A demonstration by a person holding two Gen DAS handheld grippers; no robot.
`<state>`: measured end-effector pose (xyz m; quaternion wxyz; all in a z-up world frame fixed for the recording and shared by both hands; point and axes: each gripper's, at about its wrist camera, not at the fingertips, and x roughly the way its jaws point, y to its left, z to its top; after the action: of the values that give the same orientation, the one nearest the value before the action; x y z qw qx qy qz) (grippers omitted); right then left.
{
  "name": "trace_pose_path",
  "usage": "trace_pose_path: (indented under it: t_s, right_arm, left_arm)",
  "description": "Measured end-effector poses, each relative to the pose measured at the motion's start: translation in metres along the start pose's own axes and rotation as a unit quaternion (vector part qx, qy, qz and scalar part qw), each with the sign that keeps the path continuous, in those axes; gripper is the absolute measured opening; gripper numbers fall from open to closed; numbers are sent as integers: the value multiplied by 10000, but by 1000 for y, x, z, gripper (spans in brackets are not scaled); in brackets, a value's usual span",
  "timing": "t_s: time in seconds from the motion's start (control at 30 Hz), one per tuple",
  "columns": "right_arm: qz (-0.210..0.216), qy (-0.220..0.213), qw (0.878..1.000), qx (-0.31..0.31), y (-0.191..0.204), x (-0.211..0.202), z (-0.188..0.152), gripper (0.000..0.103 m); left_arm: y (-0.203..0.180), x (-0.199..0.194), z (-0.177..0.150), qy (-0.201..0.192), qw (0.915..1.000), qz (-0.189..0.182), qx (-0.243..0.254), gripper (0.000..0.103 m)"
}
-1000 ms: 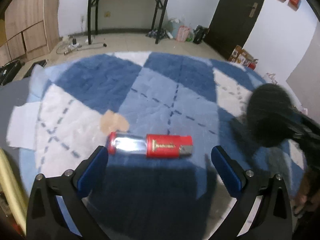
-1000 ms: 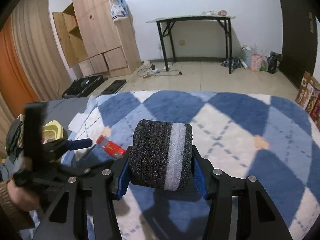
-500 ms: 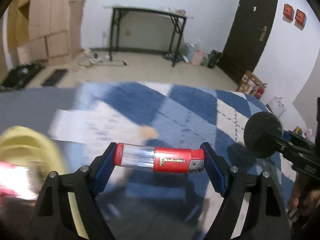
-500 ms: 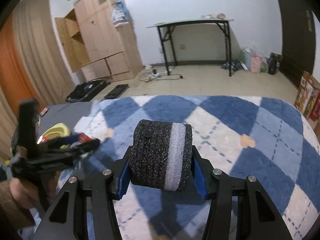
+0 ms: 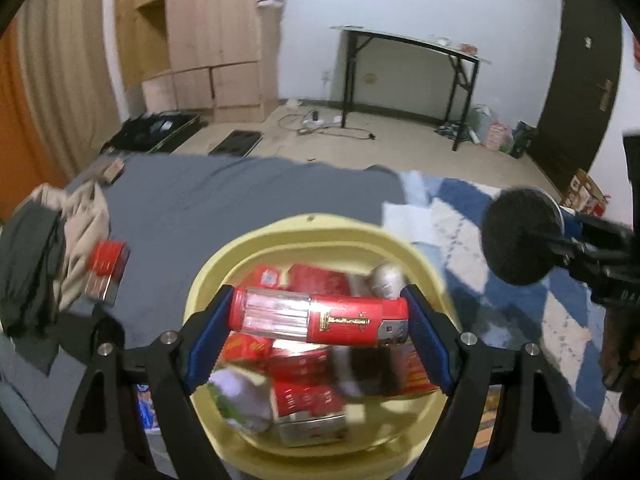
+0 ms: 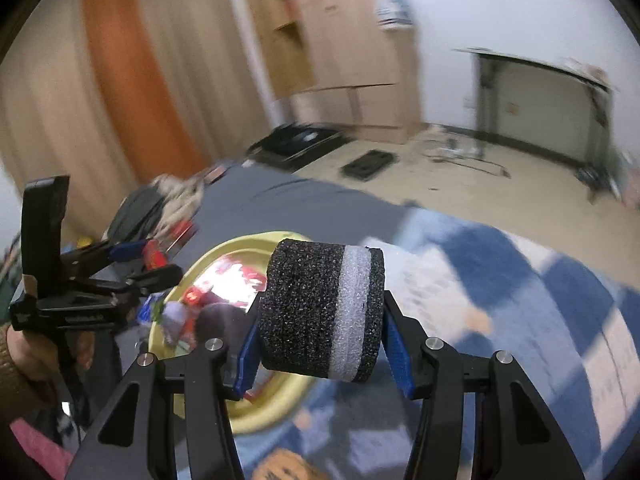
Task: Organize rigid objects
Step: 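Carry the lighter and roller over the yellow tray and open both tools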
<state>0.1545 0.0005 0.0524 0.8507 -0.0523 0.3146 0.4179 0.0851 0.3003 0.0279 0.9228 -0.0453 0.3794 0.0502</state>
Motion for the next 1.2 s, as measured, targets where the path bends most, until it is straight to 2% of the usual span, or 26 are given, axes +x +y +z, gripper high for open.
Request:
trace_pose_path:
  t_s: [0.17, 0.37, 0.53, 0.7, 0.77, 0.83, 0.87, 0.9, 1.0, 1.07, 1.2]
  right_arm:
    - [139, 554, 9971, -499, 29, 53, 24, 52]
    - [45, 984, 9887, -1126, 40, 114, 28, 53]
    - [153, 835, 9872, -1347, 49, 133, 46, 53]
    - [176, 844, 9836, -1585, 58, 141, 37, 55]
    - [136, 891, 9823, -1641, 60, 141, 35, 63]
    - [132, 865, 9817, -1689, 58, 131, 34, 67]
    - [129, 800, 9823, -1688, 56, 123, 35, 73]
    - [143, 718, 9838, -1637, 54, 114, 36, 82]
    - [289, 453, 9888, -1395, 43, 83, 39, 100]
    - [323, 289, 9909, -1272, 35, 59, 43, 103]
    - [105, 31, 9943, -1061, 15, 10, 51, 103]
  left_arm:
    - [15, 32, -19, 152, 9996, 37, -214, 83]
    - [33, 47, -39, -3, 9986, 154, -498, 83]
    - [36, 57, -44, 11, 9983, 89, -568, 83]
    - [37, 55, -44, 78, 9978, 164, -639, 83]
    - [35, 47, -43, 66, 9978, 266, -598, 84]
    - [28, 35, -40, -39, 9978, 474, -456, 93]
    - [24, 29, -38, -107, 9975, 559, -410, 101]
    - [22, 24, -35, -176, 9973, 594, -397, 103]
    - [13, 4, -20, -325, 9964, 608, -503, 103]
    - [3, -14, -4, -447, 9951, 639, -607, 103]
    - [-28, -52, 19, -814, 9905, 821, -745, 103]
